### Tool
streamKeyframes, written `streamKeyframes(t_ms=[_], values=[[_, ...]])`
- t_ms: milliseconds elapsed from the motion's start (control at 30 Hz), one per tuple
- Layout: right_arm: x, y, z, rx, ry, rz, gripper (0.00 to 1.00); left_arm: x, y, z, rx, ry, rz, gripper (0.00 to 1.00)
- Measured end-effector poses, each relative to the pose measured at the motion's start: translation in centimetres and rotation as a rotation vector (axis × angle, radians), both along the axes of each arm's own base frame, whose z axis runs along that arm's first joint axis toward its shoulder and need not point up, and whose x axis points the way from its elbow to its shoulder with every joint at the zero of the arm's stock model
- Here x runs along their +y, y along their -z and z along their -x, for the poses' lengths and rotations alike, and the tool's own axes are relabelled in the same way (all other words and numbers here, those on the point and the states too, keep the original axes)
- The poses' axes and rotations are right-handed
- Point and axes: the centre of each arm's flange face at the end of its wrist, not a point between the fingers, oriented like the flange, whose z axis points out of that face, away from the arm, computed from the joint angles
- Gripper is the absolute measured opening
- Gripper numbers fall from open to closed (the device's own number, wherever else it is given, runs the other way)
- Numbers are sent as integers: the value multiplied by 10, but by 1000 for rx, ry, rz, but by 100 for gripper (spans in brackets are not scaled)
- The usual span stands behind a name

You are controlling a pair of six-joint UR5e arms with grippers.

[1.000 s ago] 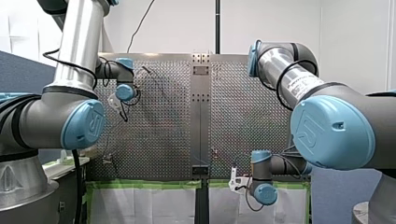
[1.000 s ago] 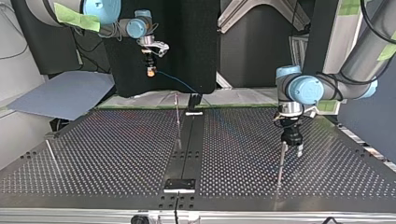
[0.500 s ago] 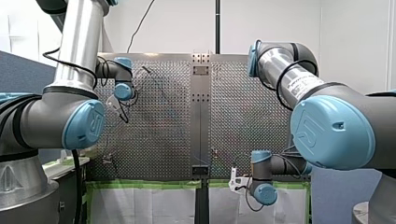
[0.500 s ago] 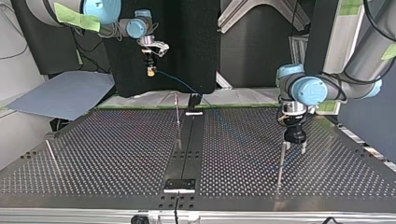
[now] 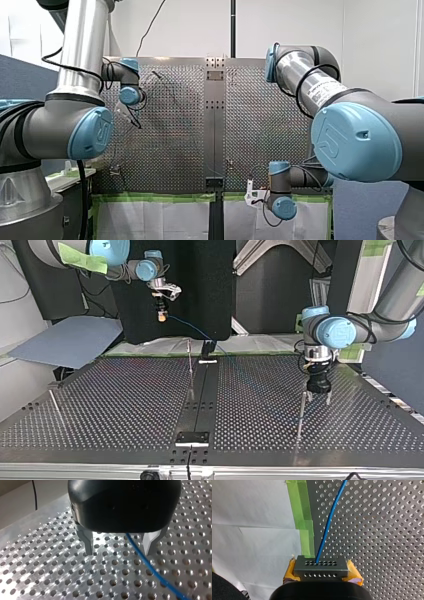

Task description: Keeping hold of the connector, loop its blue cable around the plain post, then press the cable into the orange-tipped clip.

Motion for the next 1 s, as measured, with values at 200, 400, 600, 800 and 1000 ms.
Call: streamKeyframes(t_ms=[200,400,600,800,1000], values=[[0,0,1,1,2,-3,0,-9,-11,6,-10,62,56,98],[0,0,1,2,3,-3,0,-6,-22,14,2,63,76,98],[-1,0,1,0,4,-1,0,-4,-22,18,30,56,57,98],[-1,0,1,0,4,-1,0,-6,-25,21,38,66,41,98],[-1,0,1,0,4,-2,0,-8,-26,23,44,69,33,98]])
